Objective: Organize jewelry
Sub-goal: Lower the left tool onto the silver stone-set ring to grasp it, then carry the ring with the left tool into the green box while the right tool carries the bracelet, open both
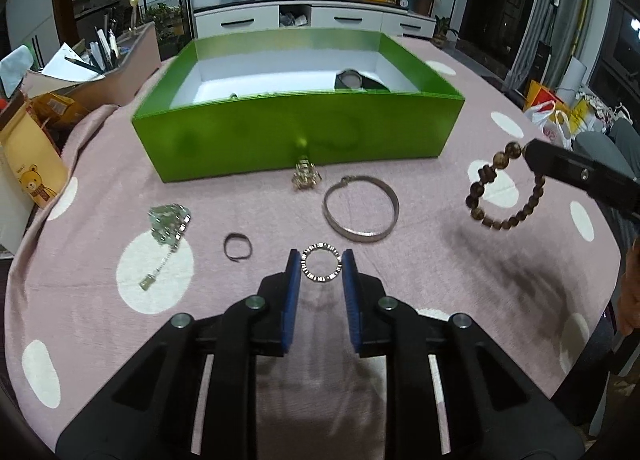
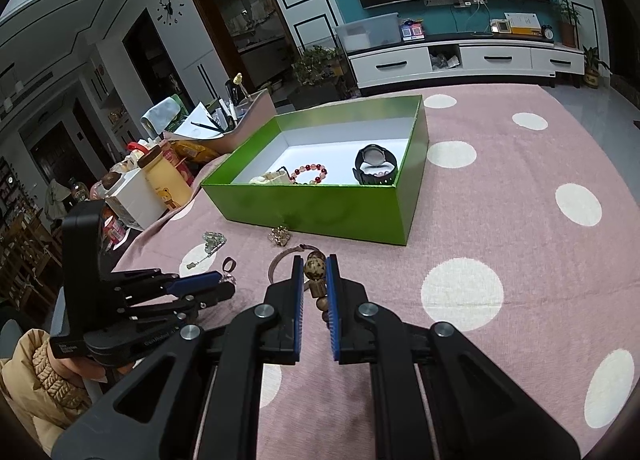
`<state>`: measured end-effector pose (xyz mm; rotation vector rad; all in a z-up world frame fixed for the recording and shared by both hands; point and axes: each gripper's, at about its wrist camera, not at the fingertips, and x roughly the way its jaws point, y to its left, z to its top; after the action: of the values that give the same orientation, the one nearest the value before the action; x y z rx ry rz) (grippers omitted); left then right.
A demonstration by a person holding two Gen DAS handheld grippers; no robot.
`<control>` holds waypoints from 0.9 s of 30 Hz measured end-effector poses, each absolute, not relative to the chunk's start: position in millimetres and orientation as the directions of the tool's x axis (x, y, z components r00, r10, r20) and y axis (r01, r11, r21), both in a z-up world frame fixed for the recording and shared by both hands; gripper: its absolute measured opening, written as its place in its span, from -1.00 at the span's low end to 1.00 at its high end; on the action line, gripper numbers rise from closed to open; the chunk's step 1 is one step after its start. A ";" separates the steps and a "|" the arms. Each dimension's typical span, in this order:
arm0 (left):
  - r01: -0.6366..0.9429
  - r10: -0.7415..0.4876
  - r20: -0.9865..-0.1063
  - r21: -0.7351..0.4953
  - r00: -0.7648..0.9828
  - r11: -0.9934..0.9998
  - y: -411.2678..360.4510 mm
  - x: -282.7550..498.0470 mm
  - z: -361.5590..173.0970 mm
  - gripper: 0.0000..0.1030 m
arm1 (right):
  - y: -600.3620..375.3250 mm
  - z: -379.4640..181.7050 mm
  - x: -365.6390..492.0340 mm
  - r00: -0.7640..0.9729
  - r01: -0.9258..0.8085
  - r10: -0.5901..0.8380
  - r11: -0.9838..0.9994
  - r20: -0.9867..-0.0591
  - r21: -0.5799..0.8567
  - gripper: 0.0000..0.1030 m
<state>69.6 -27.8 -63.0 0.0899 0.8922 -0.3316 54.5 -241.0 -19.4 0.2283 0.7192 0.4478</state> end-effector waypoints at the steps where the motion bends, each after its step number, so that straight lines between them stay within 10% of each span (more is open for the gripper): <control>1: 0.319 -0.248 -0.771 -0.061 0.587 0.946 -26.4 69.3 -59.1 -0.60 | -240.7 -17.8 54.6 0.665 -0.317 0.470 0.882 -0.581 0.350 -0.79; 27: 0.307 -0.266 -0.674 -0.061 0.689 0.950 -8.3 135.0 27.5 -0.60 | -224.1 37.3 106.0 0.722 -0.359 0.474 0.879 -0.504 0.313 -0.79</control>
<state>135.0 -8.3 27.5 0.0580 0.7451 -0.3207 106.0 -224.1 37.3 0.1988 0.6098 0.4632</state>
